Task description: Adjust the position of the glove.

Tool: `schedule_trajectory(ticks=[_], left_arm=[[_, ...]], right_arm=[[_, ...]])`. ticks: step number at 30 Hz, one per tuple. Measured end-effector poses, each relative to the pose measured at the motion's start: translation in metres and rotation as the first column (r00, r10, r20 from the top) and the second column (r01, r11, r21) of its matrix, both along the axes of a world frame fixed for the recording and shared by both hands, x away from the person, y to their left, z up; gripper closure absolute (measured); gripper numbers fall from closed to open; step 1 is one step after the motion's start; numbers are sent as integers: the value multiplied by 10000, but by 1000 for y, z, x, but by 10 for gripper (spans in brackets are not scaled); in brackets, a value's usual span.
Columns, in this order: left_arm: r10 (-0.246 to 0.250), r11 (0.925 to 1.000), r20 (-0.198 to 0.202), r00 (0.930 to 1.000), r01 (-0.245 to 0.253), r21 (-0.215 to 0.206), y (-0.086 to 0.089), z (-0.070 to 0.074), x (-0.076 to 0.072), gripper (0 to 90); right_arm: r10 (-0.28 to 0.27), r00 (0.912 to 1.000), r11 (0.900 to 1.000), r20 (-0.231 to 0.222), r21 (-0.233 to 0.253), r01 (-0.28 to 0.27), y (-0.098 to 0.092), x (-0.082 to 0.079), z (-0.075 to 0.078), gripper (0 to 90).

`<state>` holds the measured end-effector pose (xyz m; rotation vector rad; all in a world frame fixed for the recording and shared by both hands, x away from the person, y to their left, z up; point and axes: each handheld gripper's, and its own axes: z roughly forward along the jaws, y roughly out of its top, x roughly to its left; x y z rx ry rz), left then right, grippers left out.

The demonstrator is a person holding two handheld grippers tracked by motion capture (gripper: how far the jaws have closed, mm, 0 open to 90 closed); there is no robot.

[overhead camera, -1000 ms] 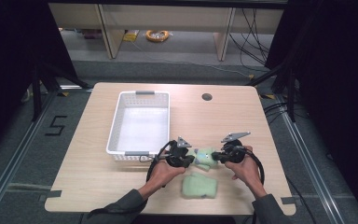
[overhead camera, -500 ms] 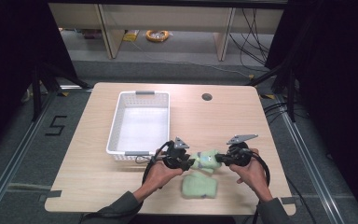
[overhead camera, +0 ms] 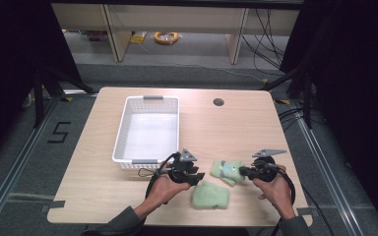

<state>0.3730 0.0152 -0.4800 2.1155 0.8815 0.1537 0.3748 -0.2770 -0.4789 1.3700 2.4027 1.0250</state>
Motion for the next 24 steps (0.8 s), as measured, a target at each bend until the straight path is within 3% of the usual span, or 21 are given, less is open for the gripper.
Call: schedule_trajectory(ticks=[1,3,4,6,7,8,9,12,14,16,17,18,19,20,23,24], left_arm=[[16,10000,-11,10000,-17,-47,0,0,-2,626],[-158,9999,-34,9999,158,-46,0,1,-7,617],[-158,9999,-34,9999,158,-46,0,1,-7,614],[-202,9998,-47,9998,201,-84,0,2,-10,609],[-202,9998,-47,9998,201,-84,0,2,-10,608],[-179,9998,-67,9998,178,-88,0,2,-11,608],[-221,9998,-40,9997,221,-15,1,2,-10,606],[-167,9999,-62,9998,167,-5,1,1,-10,604],[-180,9998,-58,9998,180,21,1,1,-10,603],[-191,9998,-22,9998,191,2,2,0,-11,602],[-192,9998,-40,9998,192,1,3,1,-12,602],[-198,9998,-39,9998,198,-34,4,0,-13,600],[-252,9997,-22,9997,252,-4,6,1,-13,598],[-252,9997,-22,9997,252,-4,6,1,-13,597],[-165,9999,-23,9999,165,1,11,1,-14,597],[-121,9999,-32,9999,120,-89,14,2,-15,596]], right_arm=[[-60,10000,9998,-34,171,60,2,-8,1,879],[381,9992,9993,-120,68,-380,6,-23,1,886],[381,9992,9993,-120,68,-380,6,-23,1,886],[261,9986,9994,-459,235,-250,12,-32,0,804],[411,9981,9991,-449,-115,-416,13,-34,4,793],[411,9981,9991,-449,-115,-416,13,-34,4,793],[1012,9935,9937,514,-533,-984,16,-32,10,760],[1389,9879,9869,687,-923,-1323,17,-21,19,717],[2201,9707,9693,966,-1336,-2065,20,-5,21,705],[2940,9514,9397,921,-2101,-2700,28,9,21,674],[3088,9473,9285,855,-2429,-2808,32,14,21,649],[3228,9451,9174,507,-2624,-2993,36,19,21,636],[3662,9304,8913,143,-2928,-3463,44,24,18,628],[3662,9304,8913,143,-2928,-3463,44,24,18,628],[4352,9003,8562,-106,-3043,-4175,49,28,15,619],[4677,8827,8295,-448,-3228,-4559,51,29,14,608]])
